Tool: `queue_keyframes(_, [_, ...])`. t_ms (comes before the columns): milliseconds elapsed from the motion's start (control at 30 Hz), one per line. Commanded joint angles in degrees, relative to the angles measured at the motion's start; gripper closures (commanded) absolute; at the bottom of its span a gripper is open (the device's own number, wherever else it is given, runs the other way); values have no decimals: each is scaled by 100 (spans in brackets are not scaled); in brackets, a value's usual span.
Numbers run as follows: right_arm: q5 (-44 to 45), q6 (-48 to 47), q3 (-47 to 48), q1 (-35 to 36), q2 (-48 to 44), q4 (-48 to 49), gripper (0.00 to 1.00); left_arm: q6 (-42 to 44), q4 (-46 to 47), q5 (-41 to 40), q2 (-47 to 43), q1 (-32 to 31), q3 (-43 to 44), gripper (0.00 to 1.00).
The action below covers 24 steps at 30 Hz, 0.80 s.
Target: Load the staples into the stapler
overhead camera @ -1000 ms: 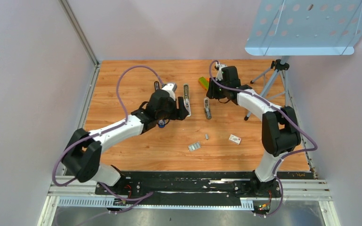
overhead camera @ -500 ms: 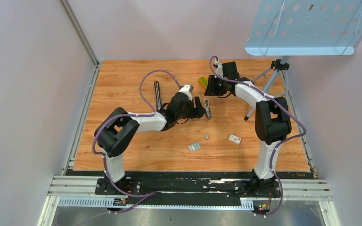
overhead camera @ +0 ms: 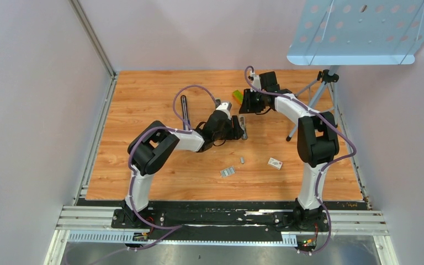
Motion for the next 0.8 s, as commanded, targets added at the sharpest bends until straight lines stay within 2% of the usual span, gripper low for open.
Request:
queue_keyframes(0, [-138,-126,211,-110,155,-274,64,2,118,-78,178,-31,222,44])
queue_keyframes(200, [-129,-166,205,-109,178,-306,66,90,105,-61,390,-31,342,46])
queue_keyframes(567, [-129,-258,137,-118,114,-408,69,152,-156,-177,608,-31,459,56])
queue_keyframes(767, [-112,-312,0,-116,-114,-503,72,209,-304,-257,660,-31,509,59])
